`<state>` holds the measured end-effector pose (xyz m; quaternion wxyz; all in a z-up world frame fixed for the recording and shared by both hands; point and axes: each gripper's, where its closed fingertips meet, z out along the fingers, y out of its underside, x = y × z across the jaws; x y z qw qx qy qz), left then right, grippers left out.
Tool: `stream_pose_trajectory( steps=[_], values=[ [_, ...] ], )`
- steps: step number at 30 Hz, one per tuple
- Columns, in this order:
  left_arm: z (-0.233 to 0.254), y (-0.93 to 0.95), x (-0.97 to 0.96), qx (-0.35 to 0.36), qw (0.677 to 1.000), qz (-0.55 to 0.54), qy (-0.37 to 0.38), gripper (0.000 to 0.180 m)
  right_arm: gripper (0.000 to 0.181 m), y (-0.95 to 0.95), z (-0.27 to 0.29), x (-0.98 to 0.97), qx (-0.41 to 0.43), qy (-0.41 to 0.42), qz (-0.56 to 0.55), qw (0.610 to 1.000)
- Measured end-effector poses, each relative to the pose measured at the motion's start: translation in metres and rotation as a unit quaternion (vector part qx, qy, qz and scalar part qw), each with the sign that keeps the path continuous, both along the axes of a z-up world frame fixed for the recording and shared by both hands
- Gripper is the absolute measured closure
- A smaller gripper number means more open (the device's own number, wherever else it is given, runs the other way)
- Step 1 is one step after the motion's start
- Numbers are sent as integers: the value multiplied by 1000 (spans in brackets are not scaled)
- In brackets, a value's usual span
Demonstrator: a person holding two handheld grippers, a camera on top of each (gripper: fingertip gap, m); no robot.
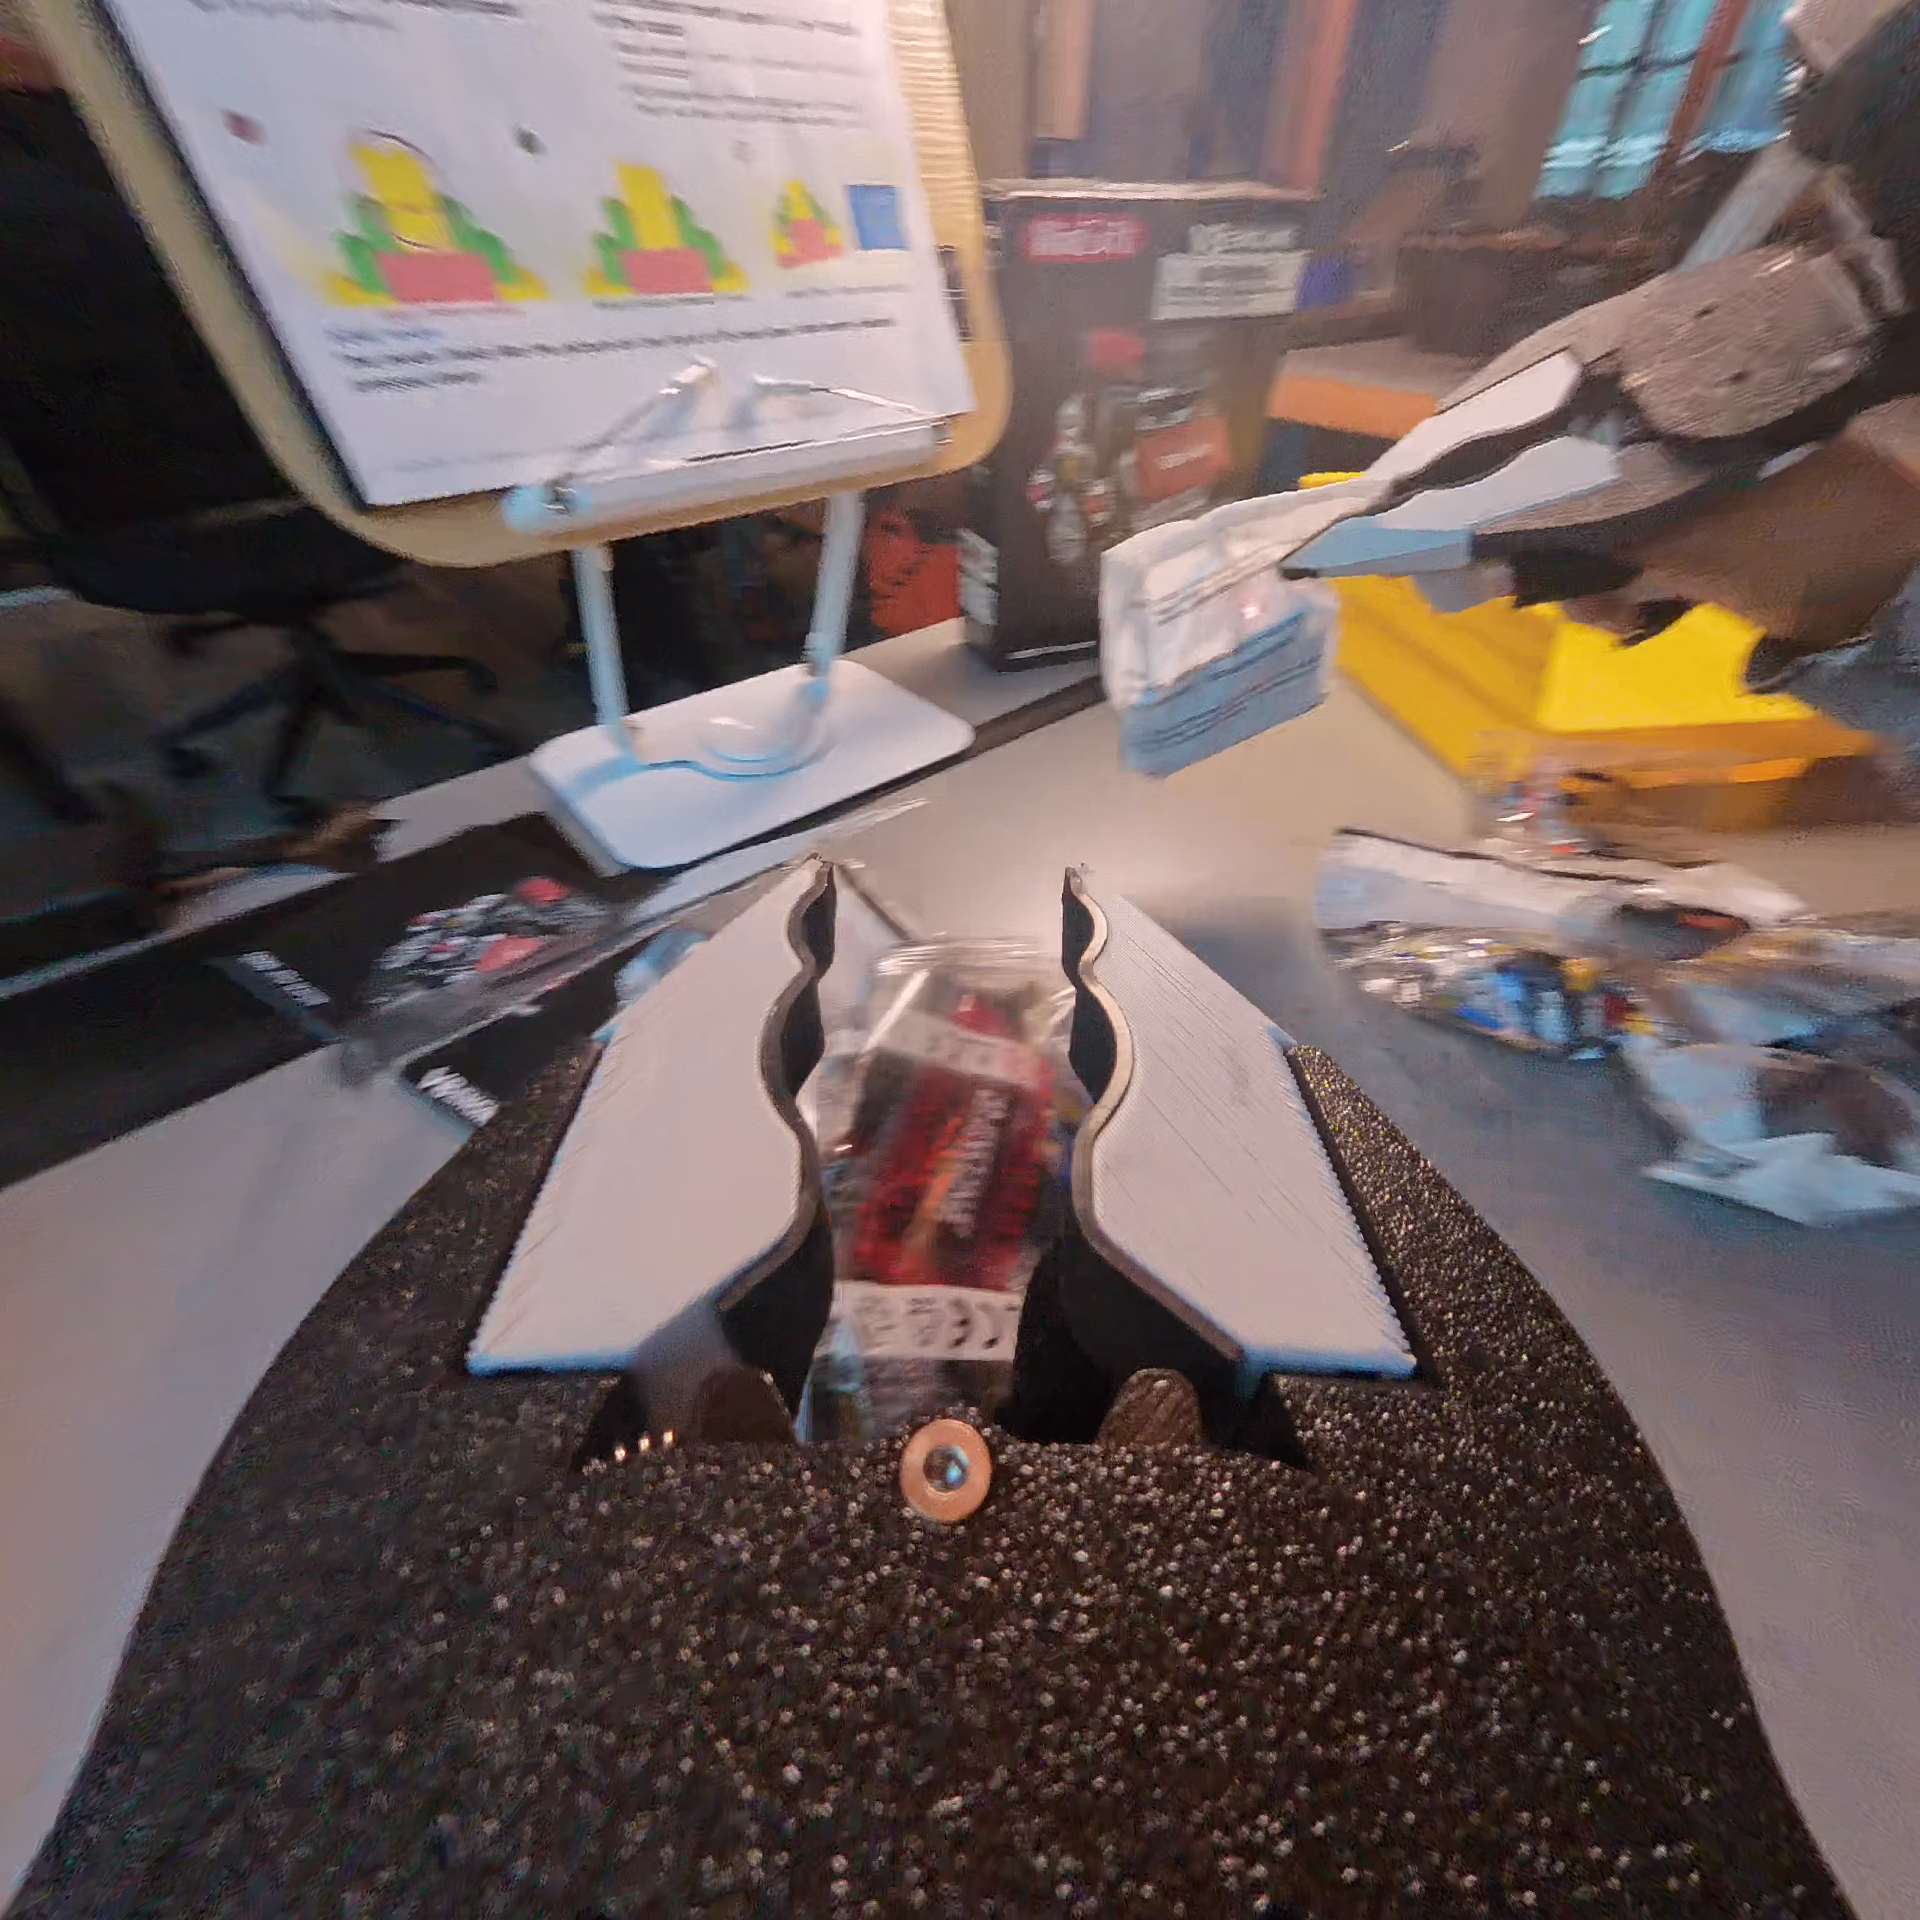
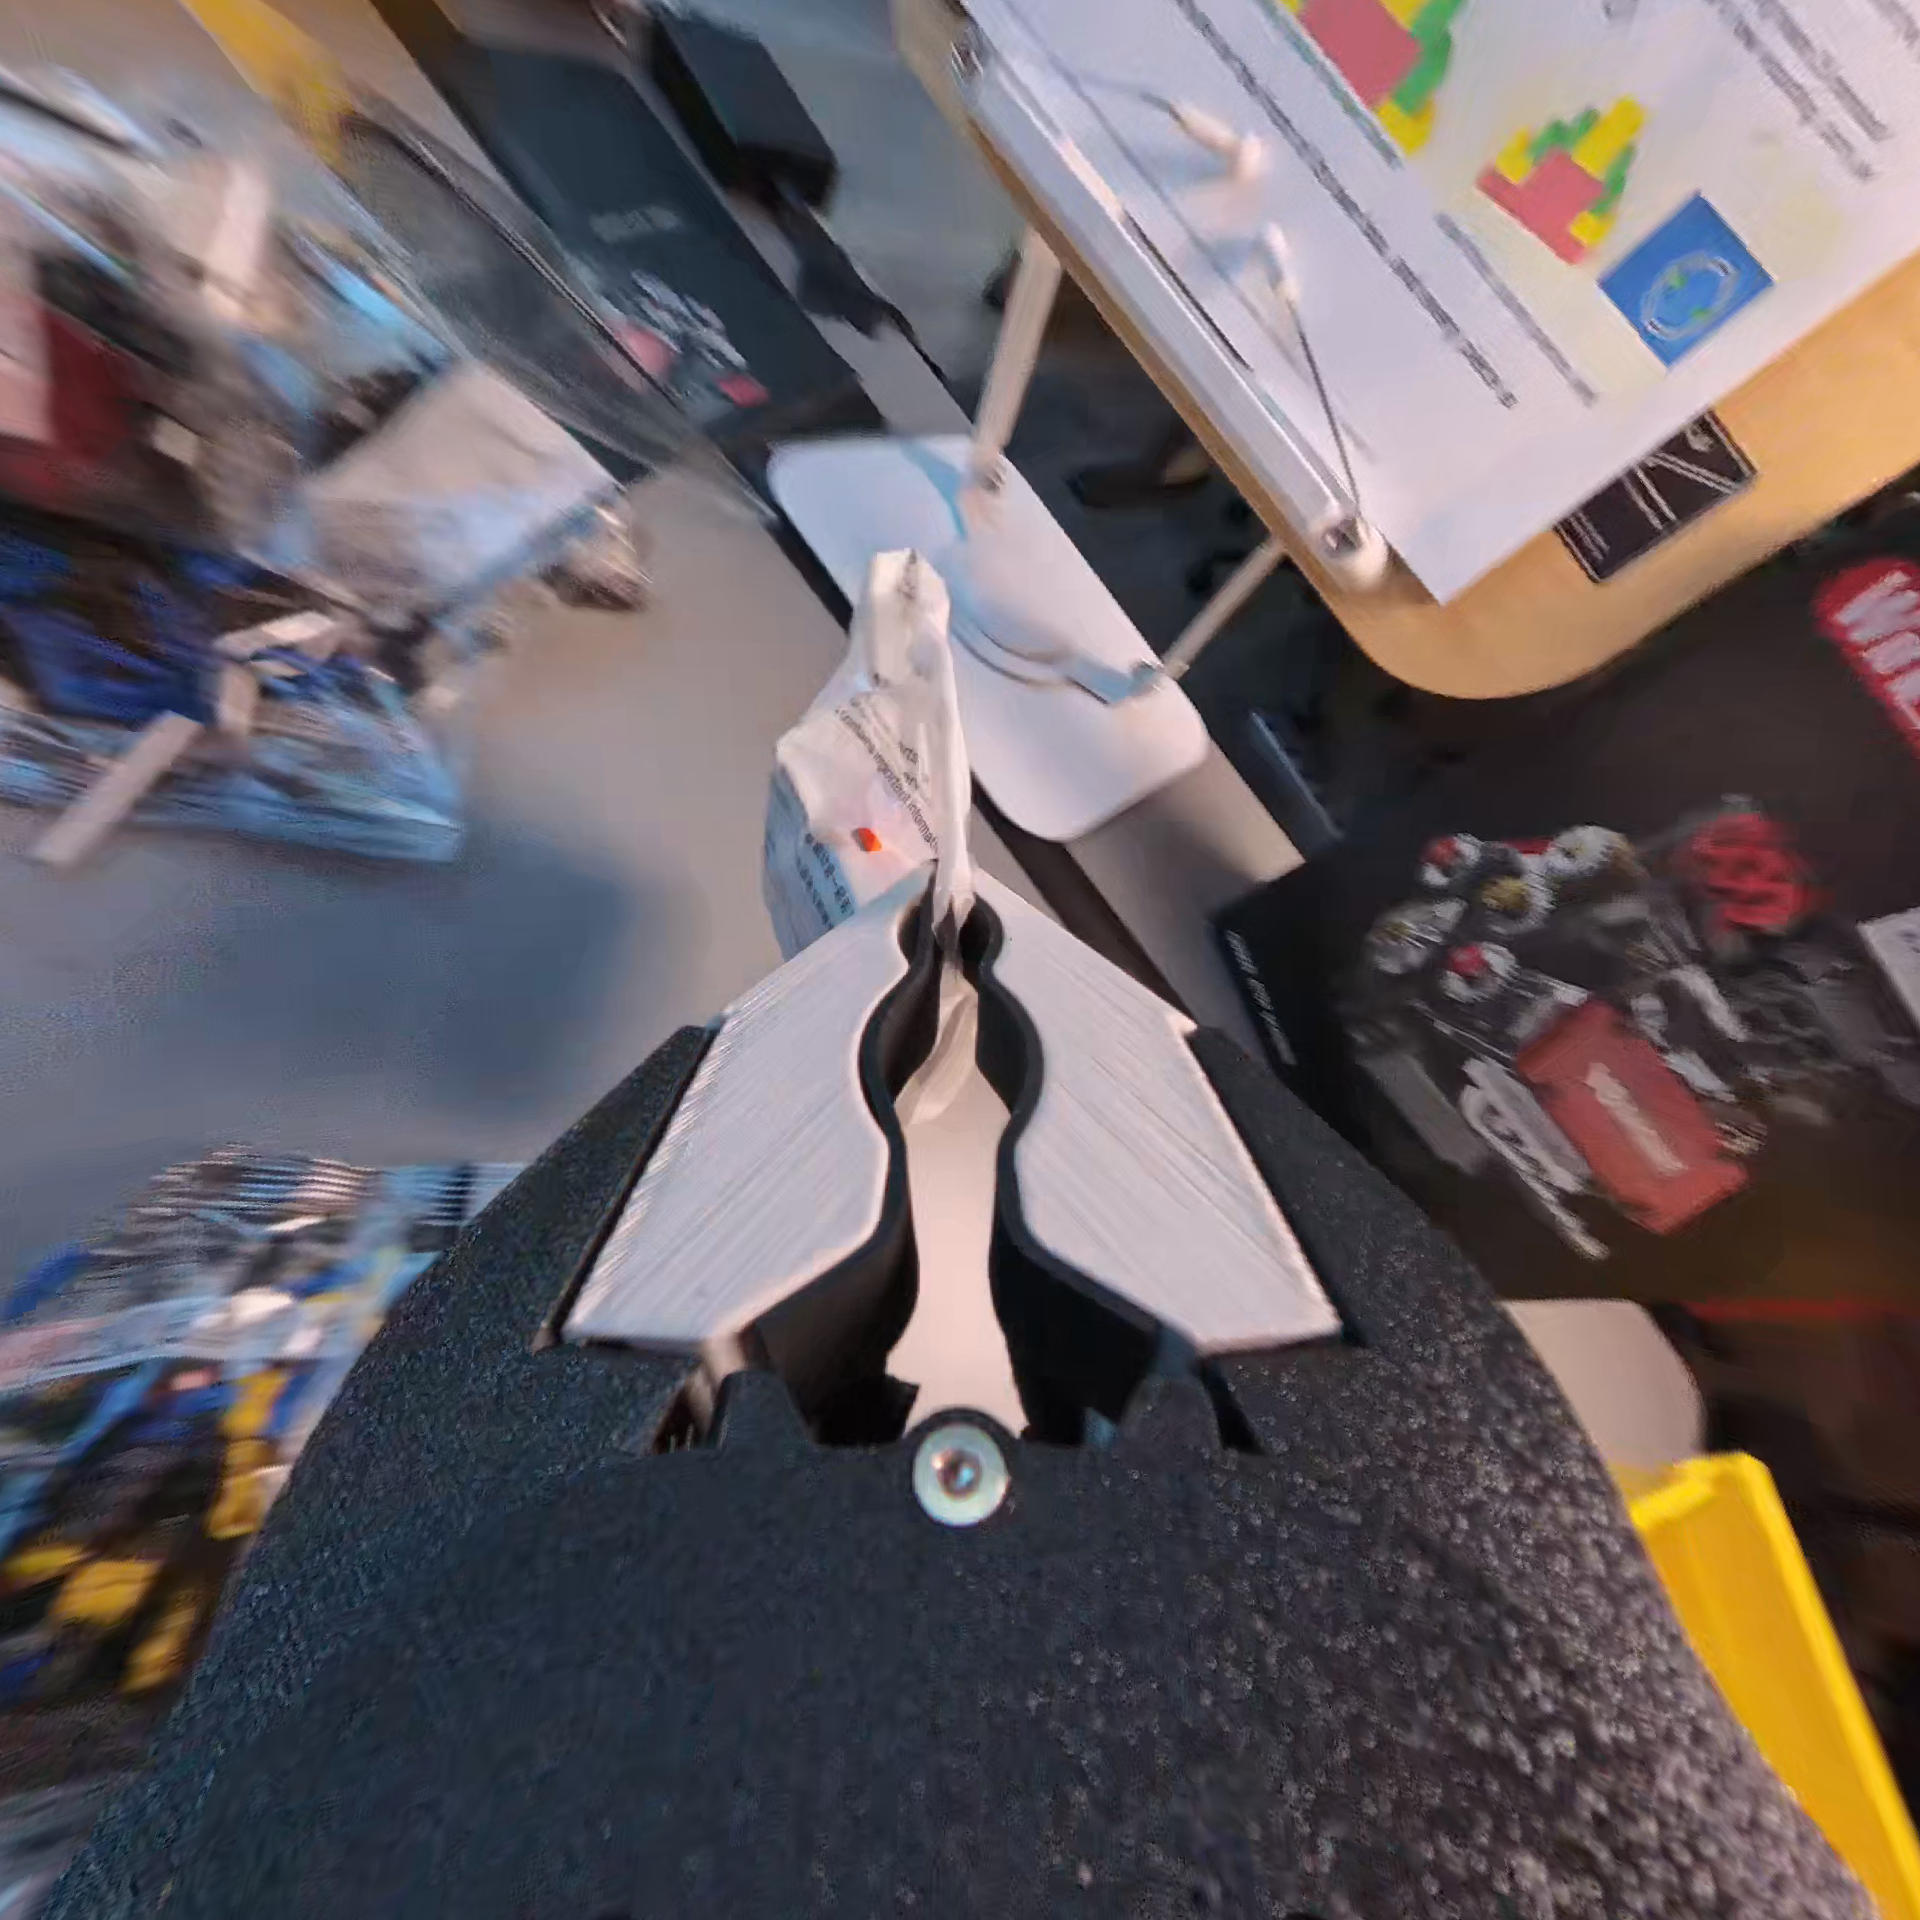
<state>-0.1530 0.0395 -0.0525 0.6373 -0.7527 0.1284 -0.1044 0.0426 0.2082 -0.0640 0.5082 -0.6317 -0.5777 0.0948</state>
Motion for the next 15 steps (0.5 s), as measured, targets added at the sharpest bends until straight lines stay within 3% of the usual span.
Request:
stream_pose_trajectory(
  steps=[3, 6, 8, 10, 15],
  values=[
    [-16, -1, -47, -56, 993, 79, 62, 113, 181, 53, -34, 24, 72, -119, -79, 987],
    [-50, -5, -64, -148, 986, 72, 11, 87, 181, 71, -61, 39, 158, -247, -96, 951],
    [-66, -8, -63, -189, 980, 53, -21, 79, 180, 58, -70, 34, 141, -267, -69, 951],
    [-83, -10, -59, -227, 973, 39, -21, 74, 175, 37, -86, 29, 64, -269, -39, 960],
    [-99, -8, -46, -253, 967, 19, -1, 84, 128, 8, -80, 19, 13, -227, -16, 974]
  ],
)
